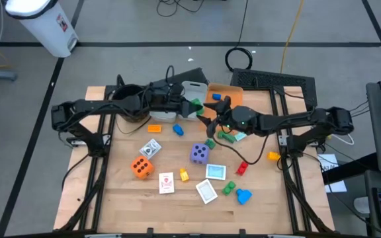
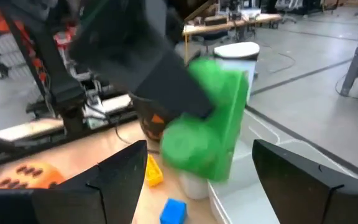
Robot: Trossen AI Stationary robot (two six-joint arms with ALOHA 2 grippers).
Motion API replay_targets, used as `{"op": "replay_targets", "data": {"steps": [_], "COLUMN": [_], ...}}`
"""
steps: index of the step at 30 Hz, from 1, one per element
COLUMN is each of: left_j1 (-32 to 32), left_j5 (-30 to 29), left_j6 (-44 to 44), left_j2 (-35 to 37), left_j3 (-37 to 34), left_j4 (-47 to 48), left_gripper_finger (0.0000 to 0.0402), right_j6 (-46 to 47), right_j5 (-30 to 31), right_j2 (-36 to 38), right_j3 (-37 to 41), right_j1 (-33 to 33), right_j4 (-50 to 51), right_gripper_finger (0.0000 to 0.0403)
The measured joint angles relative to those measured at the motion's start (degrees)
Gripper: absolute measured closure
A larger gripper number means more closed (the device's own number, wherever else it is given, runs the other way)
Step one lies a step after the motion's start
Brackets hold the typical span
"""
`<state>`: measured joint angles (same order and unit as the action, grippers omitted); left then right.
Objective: Pick & Place Toys
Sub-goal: Put the top light green game piece into the orange bin
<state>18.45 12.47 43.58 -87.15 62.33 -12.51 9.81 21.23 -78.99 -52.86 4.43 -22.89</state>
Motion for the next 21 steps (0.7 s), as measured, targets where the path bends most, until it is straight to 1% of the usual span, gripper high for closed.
{"op": "replay_targets", "data": {"steps": [7, 11, 16, 21], "left_j1": [-0.3, -0.3, -0.5, -0.6], "left_j5": [-0.5, -0.2, -0.1, -0.1], "left_j6": [0.1, 0.1, 0.1, 0.1], "left_j2": [0.0, 0.0, 0.0, 0.0], "left_j3": [0.0, 0.0, 0.0, 0.0], "left_j4": [0.0, -0.2, 0.4, 0.4], "left_gripper_finger": [0.0222, 0.0222, 0.0222, 0.0222], "right_j6": [0.0, 0.0, -0.3, -0.4], "right_j5": [0.0, 0.0, 1.4, 1.4], "right_j2": [-2.6, -2.7, -2.7, -2.7], "right_j3": [0.0, 0.1, 0.1, 0.1], "right_j1": [0.0, 0.0, 0.0, 0.0], "right_j4": [-2.0, -3.9, -3.9, -3.8], "right_gripper_finger": [0.0129, 0.0137, 0.0155, 0.0176]}}
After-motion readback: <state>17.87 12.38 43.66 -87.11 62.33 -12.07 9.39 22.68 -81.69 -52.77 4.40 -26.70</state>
